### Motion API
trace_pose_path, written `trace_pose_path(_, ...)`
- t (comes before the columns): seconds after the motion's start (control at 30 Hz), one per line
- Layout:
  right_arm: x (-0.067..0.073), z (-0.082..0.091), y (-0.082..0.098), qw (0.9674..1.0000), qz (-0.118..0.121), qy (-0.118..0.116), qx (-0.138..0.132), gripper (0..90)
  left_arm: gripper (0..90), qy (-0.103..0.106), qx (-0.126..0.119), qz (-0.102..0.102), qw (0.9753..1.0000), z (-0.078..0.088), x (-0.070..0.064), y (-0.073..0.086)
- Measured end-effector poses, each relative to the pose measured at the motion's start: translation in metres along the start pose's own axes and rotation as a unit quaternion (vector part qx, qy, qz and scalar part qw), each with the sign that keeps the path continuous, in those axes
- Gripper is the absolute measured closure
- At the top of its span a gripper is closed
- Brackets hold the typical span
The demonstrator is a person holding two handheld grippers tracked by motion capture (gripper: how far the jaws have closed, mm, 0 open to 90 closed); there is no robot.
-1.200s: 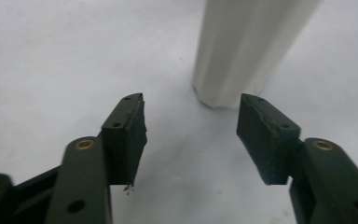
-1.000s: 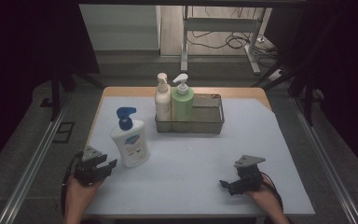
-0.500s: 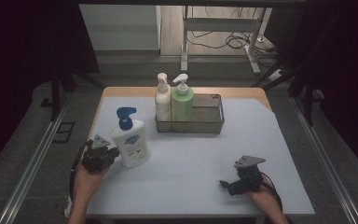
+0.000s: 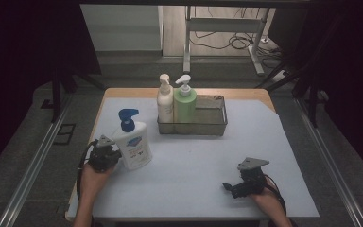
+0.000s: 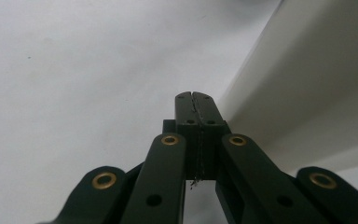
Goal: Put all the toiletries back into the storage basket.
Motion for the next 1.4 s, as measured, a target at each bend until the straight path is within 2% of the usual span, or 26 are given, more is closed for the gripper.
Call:
trace_pose_path(0.1, 0.0, 0.0, 0.0, 1.0, -0.001, 0.0, -0.001, 0.0, 89.4, 0.017, -0.003, -0.002, 0.9998, -0.003, -0.004, -0.002)
trace_pose_path(0.27, 0.0, 0.0, 0.0, 1.0, -0.001, 0.0, -0.001, 0.0, 89.4, 0.029, -0.004, -0.01, 0.9995, -0.008, -0.011, -0.003)
trace_pose_path(0.5, 0.0, 0.0, 0.0, 1.0, 0.0, 0.001, -0.001, 0.0, 89.4, 0.034, -0.01, 0.001, 0.9994, -0.008, -0.012, -0.001)
trace_pose_path(0.63, 0.0, 0.0, 0.0, 1.0, 0.0, 0.0, -0.001, 0.0, 89.4, 0.039, 0.004, -0.006, 0.9992, -0.011, -0.014, 0.002)
trace_pose_path(0.87, 0.0, 0.0, 0.0, 1.0, -0.001, 0.0, -0.001, 0.0, 89.4, 0.049, 0.006, 0.0, 0.9988, -0.017, -0.016, 0.009)
trace_pose_path(1.4, 0.0, 0.0, 0.0, 1.0, -0.001, 0.0, -0.001, 0.0, 89.4, 0.06, 0.01, -0.016, 0.998, -0.026, -0.03, 0.006)
Point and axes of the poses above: each handheld gripper's, and its own axes: z roughly backward along the jaws, y roughly out of its underside, x roughly to its left, the point moved 4 cm from there along -z, roughly forward along the jaws, and after that the axes turned 7 degrees about y, right-handed, at the moved point
